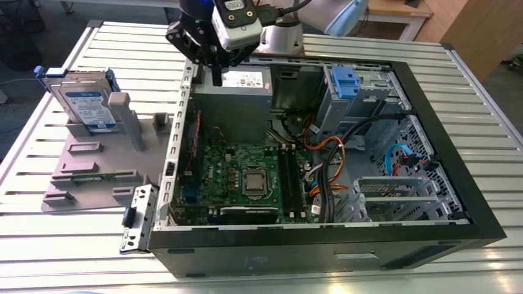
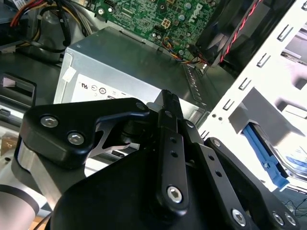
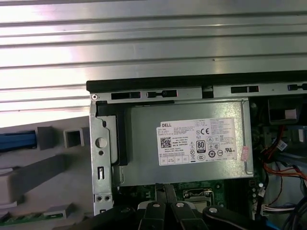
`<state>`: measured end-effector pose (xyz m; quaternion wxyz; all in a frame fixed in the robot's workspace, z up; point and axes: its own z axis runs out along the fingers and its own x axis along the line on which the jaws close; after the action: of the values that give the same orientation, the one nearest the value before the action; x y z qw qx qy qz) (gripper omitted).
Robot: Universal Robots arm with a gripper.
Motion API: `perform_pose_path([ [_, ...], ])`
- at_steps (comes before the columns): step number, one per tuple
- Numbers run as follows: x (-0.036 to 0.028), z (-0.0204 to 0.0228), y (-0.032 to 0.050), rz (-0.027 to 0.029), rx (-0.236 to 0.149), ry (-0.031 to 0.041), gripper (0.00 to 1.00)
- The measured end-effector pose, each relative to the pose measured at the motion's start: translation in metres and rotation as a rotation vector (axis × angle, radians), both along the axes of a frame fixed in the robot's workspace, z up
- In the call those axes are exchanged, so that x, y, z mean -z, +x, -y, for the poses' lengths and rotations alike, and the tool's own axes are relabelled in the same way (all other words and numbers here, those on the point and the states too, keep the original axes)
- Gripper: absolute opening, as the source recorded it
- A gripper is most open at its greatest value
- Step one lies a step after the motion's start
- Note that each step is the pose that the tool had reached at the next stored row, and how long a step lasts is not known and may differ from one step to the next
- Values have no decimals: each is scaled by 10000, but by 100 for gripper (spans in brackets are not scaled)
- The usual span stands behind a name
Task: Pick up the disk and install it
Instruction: 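Reach for the disk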
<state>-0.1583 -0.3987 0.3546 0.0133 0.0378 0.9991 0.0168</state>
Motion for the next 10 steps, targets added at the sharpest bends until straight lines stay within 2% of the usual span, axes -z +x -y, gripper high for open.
perform_pose_path([
  [5,1,-1,-65,28,1,0,11],
  [10,1,-3,-102,29,1,-1,11],
])
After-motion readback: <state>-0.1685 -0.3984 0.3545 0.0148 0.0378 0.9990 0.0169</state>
